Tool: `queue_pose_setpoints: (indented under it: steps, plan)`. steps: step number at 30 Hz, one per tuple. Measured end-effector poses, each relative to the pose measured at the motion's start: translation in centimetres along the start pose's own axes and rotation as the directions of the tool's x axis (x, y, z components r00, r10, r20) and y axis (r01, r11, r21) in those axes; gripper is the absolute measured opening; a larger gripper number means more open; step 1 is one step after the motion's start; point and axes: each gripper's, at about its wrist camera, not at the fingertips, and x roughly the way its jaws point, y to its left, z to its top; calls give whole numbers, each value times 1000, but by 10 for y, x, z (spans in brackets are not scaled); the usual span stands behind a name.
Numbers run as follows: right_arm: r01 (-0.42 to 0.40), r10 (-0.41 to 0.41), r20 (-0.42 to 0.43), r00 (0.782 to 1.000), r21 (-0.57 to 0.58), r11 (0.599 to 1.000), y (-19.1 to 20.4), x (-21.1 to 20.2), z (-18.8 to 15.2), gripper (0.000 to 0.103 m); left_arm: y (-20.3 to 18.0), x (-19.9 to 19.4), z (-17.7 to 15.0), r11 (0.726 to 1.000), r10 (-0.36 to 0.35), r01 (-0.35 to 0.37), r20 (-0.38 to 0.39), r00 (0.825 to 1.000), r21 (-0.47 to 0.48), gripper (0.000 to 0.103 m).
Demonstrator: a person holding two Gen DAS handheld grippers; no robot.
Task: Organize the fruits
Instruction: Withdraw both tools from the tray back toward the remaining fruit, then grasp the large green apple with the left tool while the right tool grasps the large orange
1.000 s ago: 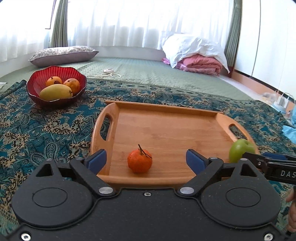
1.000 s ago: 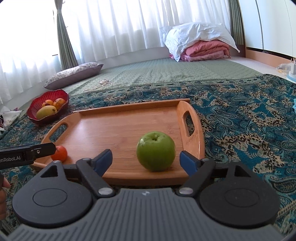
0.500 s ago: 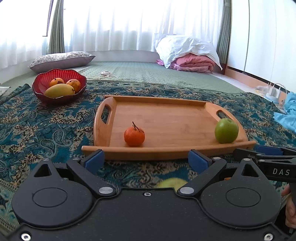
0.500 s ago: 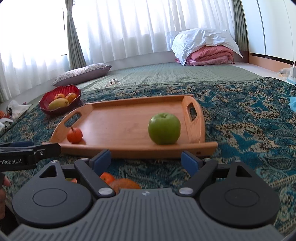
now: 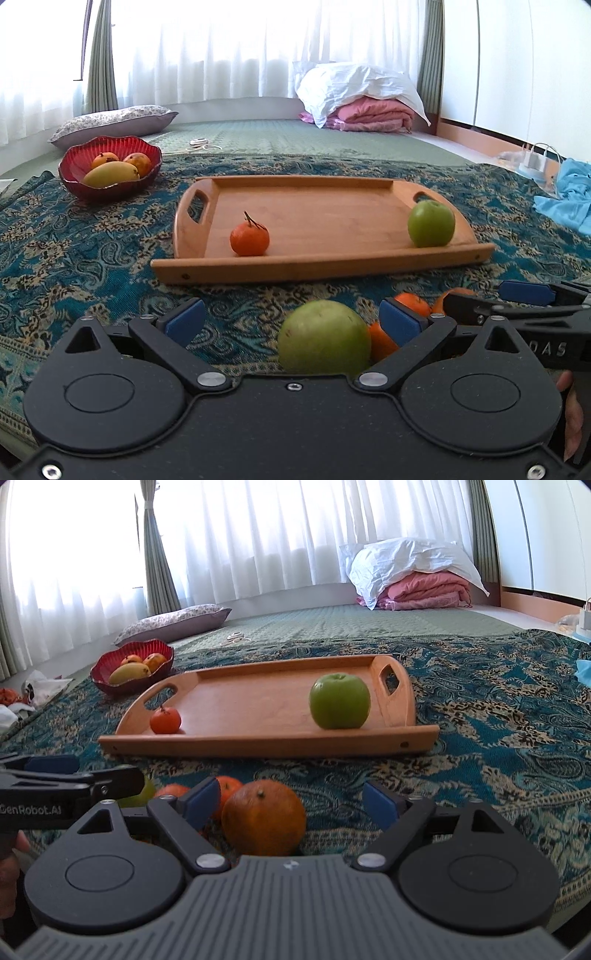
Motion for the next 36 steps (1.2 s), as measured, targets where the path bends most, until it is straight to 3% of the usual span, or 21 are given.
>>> queue_pose_setpoints:
  steps: [10,16,18,31,36]
  plan:
    - [-16,16,-9,1000,2,1000,3,-3,-9,88,7,2,-4,997,-46,43,-33,998,-64,78]
    - [-36,36,-11,999,7,999,6,-2,-10,76,6,2,-5,994,-78,74,-48,996,-75,65]
    - [-35,36,-16,999,7,999,7,-1,-11,67,6,3,-7,993,-87,82,-55,995,-81,62]
    - [-41,41,-43,998,-5,999,13,6,-17,64,4,-4,-15,992,-93,88,-52,994,-95,62]
    - [-30,30,-34,999,1,1000,11,7,-17,54,9,-4,-17,983,-134,125,-54,990,-137,58]
